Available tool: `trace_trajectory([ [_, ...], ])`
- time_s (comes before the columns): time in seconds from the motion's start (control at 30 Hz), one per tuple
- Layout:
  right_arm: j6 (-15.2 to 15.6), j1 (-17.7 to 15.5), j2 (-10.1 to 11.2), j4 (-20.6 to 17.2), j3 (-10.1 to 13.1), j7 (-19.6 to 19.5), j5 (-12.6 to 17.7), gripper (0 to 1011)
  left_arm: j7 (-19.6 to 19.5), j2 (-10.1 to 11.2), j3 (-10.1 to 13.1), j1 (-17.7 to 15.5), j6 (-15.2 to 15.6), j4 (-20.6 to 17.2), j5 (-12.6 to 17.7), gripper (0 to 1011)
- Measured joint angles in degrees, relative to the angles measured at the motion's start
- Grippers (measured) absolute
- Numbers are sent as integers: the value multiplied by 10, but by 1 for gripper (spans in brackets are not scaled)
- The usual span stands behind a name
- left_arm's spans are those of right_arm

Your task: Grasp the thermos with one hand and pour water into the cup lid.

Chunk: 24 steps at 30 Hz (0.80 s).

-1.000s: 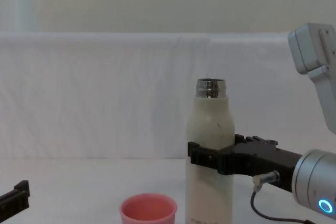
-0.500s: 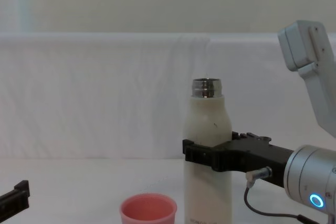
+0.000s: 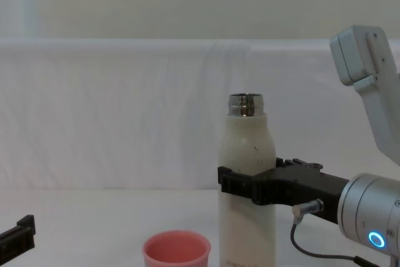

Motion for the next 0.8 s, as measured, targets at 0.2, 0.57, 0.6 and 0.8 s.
trace_trajectory([
  [0.2,0,0,0,-1,0,0,0,950,0,0,0,0,0,0,0,1001],
  [0.57,0,-1,1,-1,1,0,1,946,0,0,0,0,0,0,0,1001],
  [0.6,0,-1,1,-1,1,0,1,946,0,0,0,0,0,0,0,1001],
  [0.8,0,-1,1,-1,1,0,1,946,0,0,0,0,0,0,0,1001],
])
